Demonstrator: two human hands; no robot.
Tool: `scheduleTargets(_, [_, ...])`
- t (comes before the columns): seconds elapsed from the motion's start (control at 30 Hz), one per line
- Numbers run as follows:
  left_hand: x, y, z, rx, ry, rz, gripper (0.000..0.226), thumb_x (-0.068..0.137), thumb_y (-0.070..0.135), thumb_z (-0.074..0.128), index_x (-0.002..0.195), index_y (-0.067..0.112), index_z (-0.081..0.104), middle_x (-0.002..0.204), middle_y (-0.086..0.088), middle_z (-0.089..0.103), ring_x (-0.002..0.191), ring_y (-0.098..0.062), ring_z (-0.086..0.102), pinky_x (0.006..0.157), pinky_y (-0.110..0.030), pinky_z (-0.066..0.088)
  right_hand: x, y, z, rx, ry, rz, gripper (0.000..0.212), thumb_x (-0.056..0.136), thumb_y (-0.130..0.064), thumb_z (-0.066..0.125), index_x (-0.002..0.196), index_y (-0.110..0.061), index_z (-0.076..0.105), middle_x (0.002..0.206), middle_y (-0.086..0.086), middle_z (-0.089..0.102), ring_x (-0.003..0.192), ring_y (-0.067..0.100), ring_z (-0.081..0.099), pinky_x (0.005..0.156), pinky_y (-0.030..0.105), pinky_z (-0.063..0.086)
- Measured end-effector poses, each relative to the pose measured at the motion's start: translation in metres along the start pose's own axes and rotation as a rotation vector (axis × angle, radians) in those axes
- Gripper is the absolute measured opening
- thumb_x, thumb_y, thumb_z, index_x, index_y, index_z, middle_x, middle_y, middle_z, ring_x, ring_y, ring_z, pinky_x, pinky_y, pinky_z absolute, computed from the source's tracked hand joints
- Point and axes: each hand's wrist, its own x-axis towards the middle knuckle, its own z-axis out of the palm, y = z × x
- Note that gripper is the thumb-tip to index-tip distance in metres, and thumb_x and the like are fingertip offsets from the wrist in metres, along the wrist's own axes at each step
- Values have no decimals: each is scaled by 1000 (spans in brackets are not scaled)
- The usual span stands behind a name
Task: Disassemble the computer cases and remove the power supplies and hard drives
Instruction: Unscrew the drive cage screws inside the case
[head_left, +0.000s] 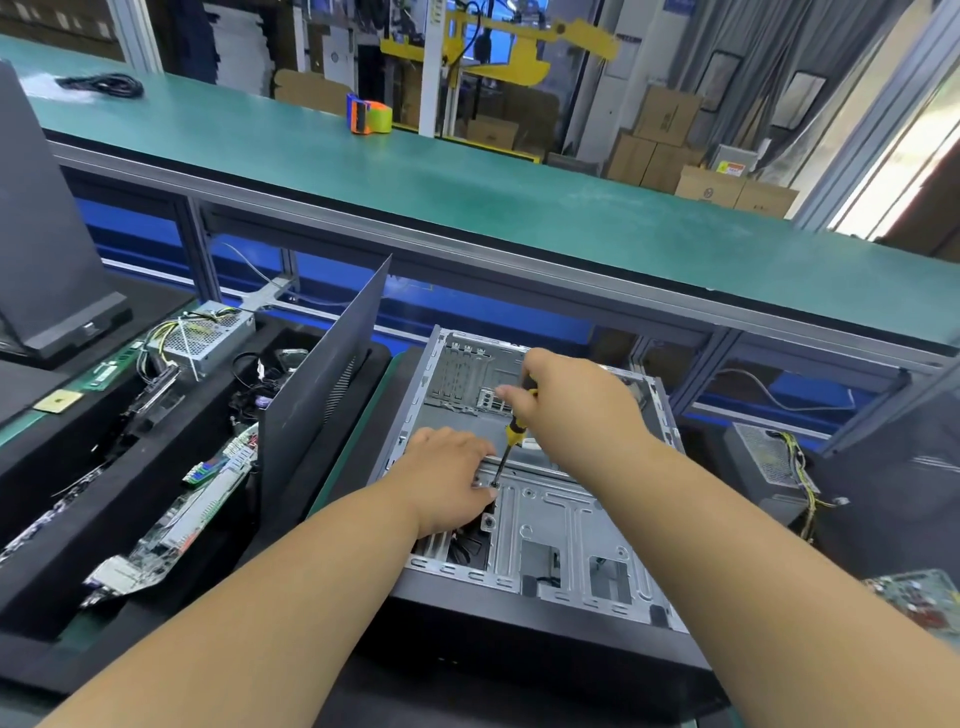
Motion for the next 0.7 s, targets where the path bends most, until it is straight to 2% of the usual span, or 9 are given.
scheduleTargets(0.07, [0, 0, 0, -2, 11, 5, 18, 90, 48, 55, 99, 37, 44, 77, 18, 37, 89, -14, 41, 92, -35, 31, -1, -2, 1, 82, -37, -28, 27, 99, -42, 52, 89, -17, 45, 78, 2, 60, 74, 27, 52, 58, 35, 35])
scheduleTargets(0.2, [-1, 0, 0, 4, 7, 13, 21, 91, 49, 54, 97, 39, 36, 79, 16, 38, 88, -14, 37, 93, -35, 32, -6, -1, -6, 281, -137, -90, 14, 100, -28, 53, 96, -16, 48, 87, 7, 68, 79, 28, 58, 70, 40, 49])
scheduleTargets(0.3, [0, -1, 1, 10, 23, 22, 19, 91, 49, 54, 99, 34, 46, 76, 16, 33, 86, -14, 35, 87, -34, 29, -10, -5, -10, 336, -204, -188, 6, 100, -22, 53, 97, -19, 49, 86, 5, 66, 80, 27, 58, 73, 40, 50])
scheduleTargets(0.4, [0, -1, 2, 1, 37, 28, 19, 90, 48, 55, 98, 35, 45, 74, 19, 32, 84, -14, 35, 83, -32, 26, -8, -3, -11, 356, -230, -206, 5, 99, -20, 53, 99, -20, 48, 86, 2, 63, 80, 24, 57, 73, 38, 47])
scheduleTargets(0.53, [1, -2, 2, -2, 30, 23, 25, 90, 47, 56, 107, 29, 53, 77, 16, 35, 86, -12, 36, 85, -31, 26, -2, 10, -9, 406, -230, -163, 5, 100, -22, 52, 100, -22, 47, 84, -1, 63, 63, 6, 50, 59, 31, 39])
scheduleTargets(0.6, [0, -2, 0, -10, 12, 18, 30, 91, 47, 55, 115, 29, 54, 85, 14, 38, 93, -14, 41, 92, -33, 29, -2, 14, -6, 442, -226, -164, 6, 99, -23, 53, 98, -25, 47, 85, 0, 65, 67, 12, 54, 59, 30, 40])
scheduleTargets(0.7, [-2, 0, -2, -54, -6, -3, 43, 91, 46, 55, 131, 31, 51, 98, 14, 46, 109, -16, 46, 101, -32, 27, 1, 21, -4, 468, -190, -112, 6, 97, -26, 56, 94, -27, 51, 82, -3, 66, 75, 22, 63, 64, 39, 52])
